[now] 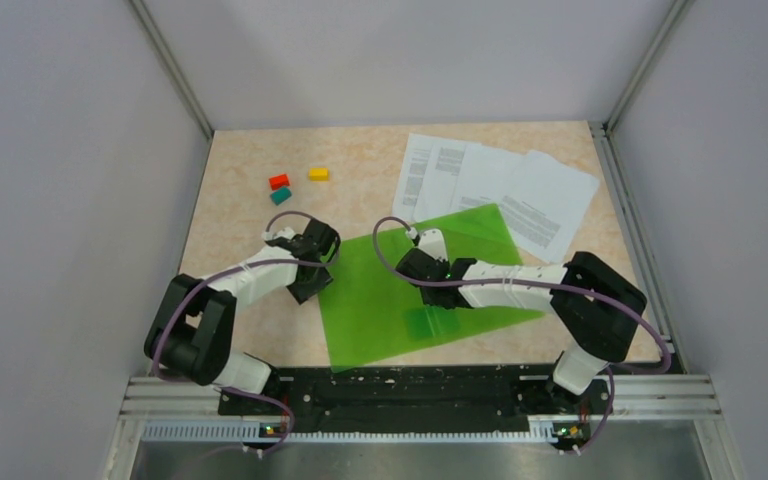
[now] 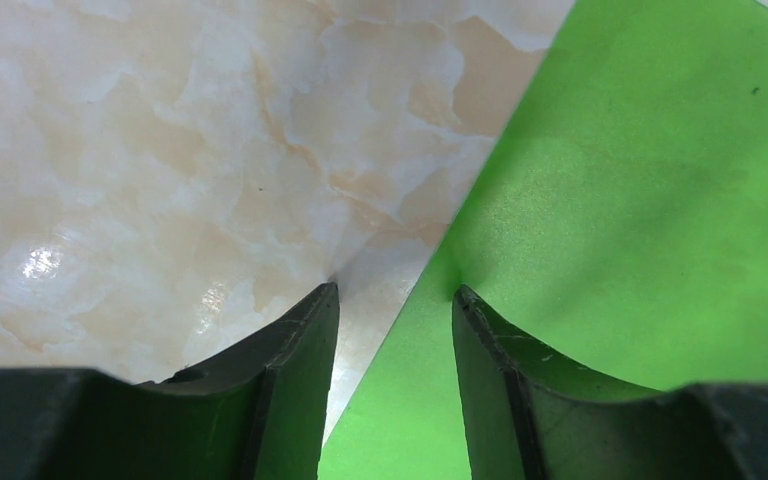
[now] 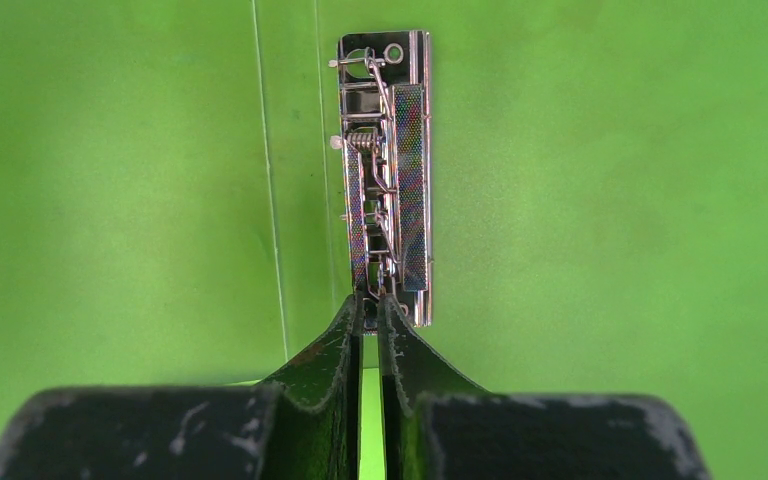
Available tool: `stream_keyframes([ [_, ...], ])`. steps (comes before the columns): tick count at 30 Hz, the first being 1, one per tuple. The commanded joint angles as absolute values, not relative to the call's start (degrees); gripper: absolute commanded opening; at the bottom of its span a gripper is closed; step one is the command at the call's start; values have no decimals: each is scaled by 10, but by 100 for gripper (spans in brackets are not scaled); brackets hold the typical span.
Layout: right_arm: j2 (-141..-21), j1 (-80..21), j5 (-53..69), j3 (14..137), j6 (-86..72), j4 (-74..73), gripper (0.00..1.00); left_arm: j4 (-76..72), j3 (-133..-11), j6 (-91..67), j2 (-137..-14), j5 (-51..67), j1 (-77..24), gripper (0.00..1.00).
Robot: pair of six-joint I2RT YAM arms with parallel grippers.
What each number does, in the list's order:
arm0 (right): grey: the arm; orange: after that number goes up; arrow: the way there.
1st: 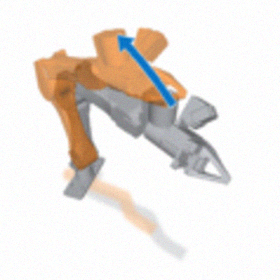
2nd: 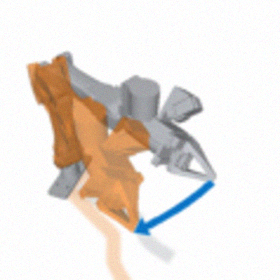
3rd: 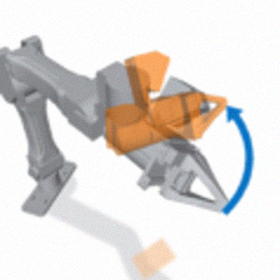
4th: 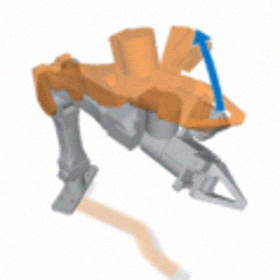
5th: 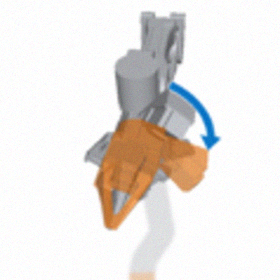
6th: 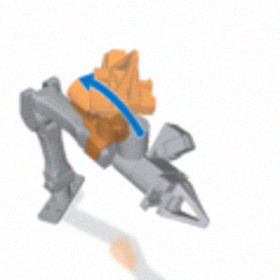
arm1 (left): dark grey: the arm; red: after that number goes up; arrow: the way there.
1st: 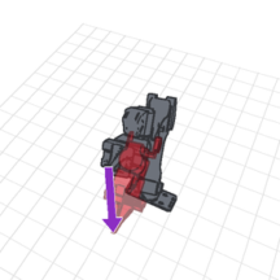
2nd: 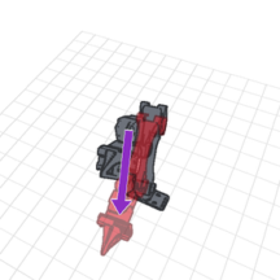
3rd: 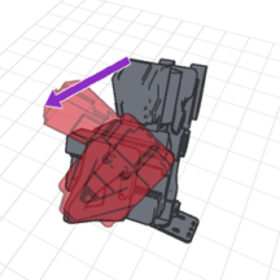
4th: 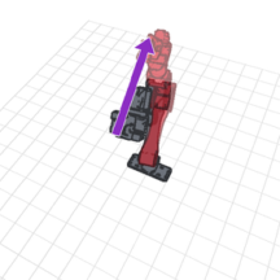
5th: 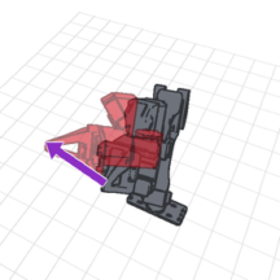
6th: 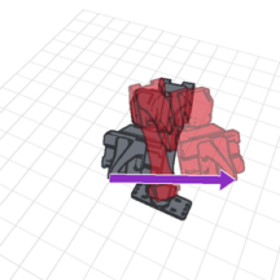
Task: Put the files into the folder
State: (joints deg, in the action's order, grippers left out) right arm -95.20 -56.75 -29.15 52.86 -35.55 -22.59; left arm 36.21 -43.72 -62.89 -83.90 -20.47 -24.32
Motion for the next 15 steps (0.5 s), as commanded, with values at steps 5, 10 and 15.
stream_keyframes([
  [5,-963,-550,-222,496,-332,-290,5,374,-440,-572,-842,-160,-250,67],
  [10,-965,-548,-145,498,-331,-250,5,382,-486,-521,-794,-142,-266,82],
  [15,-970,-548,-93,510,-341,-223,5,385,-521,-511,-795,-122,-294,82],
])
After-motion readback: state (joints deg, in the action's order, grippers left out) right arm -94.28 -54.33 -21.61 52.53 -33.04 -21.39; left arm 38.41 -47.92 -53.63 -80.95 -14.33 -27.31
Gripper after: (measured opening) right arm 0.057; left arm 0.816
